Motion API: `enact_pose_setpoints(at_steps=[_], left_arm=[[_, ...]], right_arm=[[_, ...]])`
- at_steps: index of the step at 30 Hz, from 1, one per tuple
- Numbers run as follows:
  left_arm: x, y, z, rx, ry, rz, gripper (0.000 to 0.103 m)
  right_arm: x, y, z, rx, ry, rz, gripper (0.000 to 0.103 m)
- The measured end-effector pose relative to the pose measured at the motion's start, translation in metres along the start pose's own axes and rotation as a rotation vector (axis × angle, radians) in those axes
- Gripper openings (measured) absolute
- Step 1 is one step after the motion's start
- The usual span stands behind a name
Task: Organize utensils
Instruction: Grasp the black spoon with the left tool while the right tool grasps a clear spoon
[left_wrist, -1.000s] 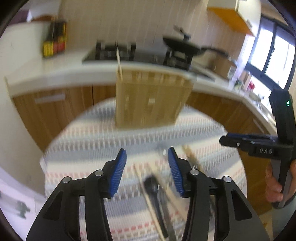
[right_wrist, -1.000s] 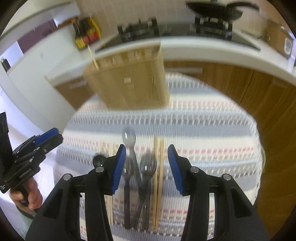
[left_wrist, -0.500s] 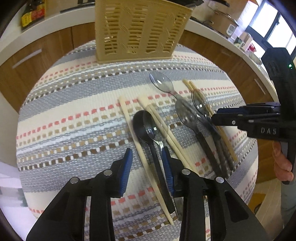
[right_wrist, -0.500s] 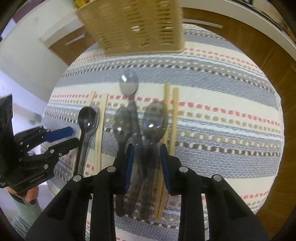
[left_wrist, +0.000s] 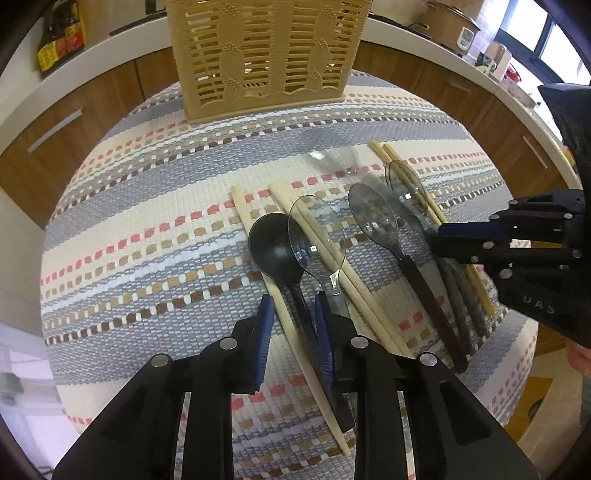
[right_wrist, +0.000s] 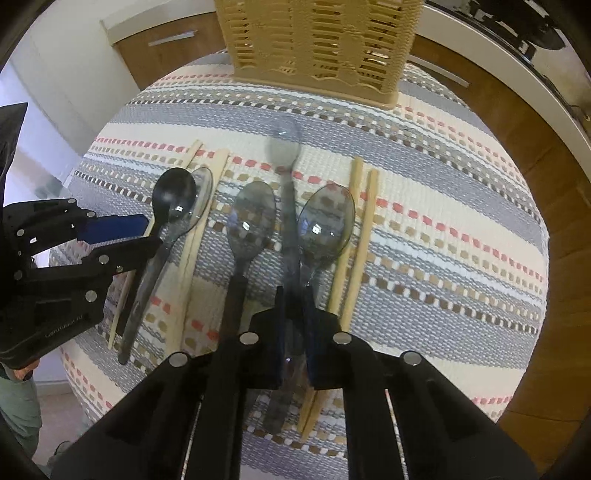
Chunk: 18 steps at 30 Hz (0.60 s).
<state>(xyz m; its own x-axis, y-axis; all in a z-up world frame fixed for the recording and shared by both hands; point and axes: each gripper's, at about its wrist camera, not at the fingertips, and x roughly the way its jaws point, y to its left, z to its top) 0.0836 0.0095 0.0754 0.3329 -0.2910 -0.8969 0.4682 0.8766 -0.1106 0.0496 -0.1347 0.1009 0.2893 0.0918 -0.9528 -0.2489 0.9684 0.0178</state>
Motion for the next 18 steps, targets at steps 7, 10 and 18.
enact_pose_setpoints(at_steps=[7, 10, 18], left_arm=[[-0.001, -0.006, 0.002, 0.019, -0.028, 0.055, 0.005], [-0.008, 0.001, 0.001, -0.015, -0.067, 0.020, 0.003], [-0.035, 0.040, -0.010, -0.114, -0.123, -0.078, 0.003]], right_arm=[[-0.031, -0.019, -0.017, 0.031, -0.080, 0.052, 0.002], [-0.044, -0.029, -0.025, 0.059, -0.105, 0.075, 0.002], [-0.064, -0.071, -0.046, 0.221, -0.168, 0.161, 0.002]])
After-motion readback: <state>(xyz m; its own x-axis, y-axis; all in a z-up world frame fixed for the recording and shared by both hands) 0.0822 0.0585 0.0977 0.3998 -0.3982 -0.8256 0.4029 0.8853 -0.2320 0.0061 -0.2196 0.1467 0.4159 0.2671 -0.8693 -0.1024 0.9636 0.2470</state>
